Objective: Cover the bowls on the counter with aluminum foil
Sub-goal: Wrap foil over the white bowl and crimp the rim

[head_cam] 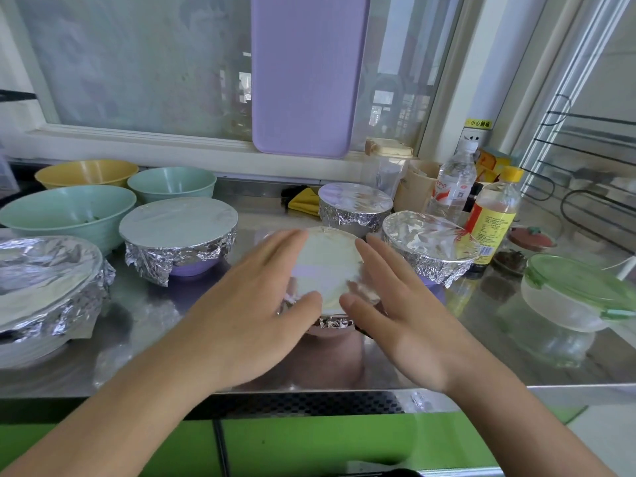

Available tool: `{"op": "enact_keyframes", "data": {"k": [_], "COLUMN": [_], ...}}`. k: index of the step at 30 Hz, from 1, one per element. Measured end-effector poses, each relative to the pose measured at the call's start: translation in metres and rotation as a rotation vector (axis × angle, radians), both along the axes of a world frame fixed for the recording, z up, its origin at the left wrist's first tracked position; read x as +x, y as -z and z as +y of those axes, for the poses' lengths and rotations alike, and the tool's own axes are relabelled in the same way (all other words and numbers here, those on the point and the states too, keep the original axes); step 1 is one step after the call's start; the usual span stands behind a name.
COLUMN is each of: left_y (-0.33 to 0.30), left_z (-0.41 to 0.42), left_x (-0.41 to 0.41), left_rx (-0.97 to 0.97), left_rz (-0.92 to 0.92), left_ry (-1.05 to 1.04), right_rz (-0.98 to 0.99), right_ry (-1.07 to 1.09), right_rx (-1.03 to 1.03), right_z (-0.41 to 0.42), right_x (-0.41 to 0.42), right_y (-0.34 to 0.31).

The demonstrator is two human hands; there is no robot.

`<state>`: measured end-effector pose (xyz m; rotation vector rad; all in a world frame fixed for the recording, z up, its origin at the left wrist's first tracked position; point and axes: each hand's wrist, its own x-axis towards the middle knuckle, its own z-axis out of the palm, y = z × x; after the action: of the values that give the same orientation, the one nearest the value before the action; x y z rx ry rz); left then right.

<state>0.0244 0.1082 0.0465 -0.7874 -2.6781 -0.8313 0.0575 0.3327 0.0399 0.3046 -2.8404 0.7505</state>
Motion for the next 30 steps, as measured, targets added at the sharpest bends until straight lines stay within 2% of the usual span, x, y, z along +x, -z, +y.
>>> {"op": "enact_keyframes", "data": {"k": [2, 4, 7, 11, 15, 18, 23, 30], "left_y": [0.002, 0.006, 0.013, 0.012, 0.005, 0.001, 0.009, 0.0], "left_z": [0.006, 0.009, 0.004, -0.003, 0.002, 0.007, 0.006, 0.017], "left_x": [-0.005, -0.006, -0.009, -0.008, -0.012, -0.021, -0.037, -0.033], "left_rx": [-0.088, -0.203, -0.255, -0.181, -0.117, -0.159, -0.15, -0.189], "left_rz": [0.02, -0.042, -0.112, -0.133, -0.062, -0.066, -0.18, -0.09], "left_ry": [0.008, -0.031, -0.077, -0.076, -0.039, -0.055, -0.099, -0.115], "right_rz": [-0.026, -0.036, -0.065, -0.098, -0.085, -0.109, -0.07, -0.048], "right_ry": [0.015, -0.001, -0.033, -0.027, -0.033, 0.003, -0.031, -0.066], "right_rx": [0.04, 0.07, 0.047, 0.05, 0.077, 0.048, 0.032, 0.13], "right_z": [-0.001, -0.001, 0.005, 0.009, 0.001, -0.004, -0.004, -0.009], "right_x": [-0.006, -0.008, -0.007, -0.007, -0.021, -0.037, -0.045, -0.059], "right_y": [0.0, 0.001, -0.001, -0.009, -0.019, -0.017, -0.013, -0.016]}}
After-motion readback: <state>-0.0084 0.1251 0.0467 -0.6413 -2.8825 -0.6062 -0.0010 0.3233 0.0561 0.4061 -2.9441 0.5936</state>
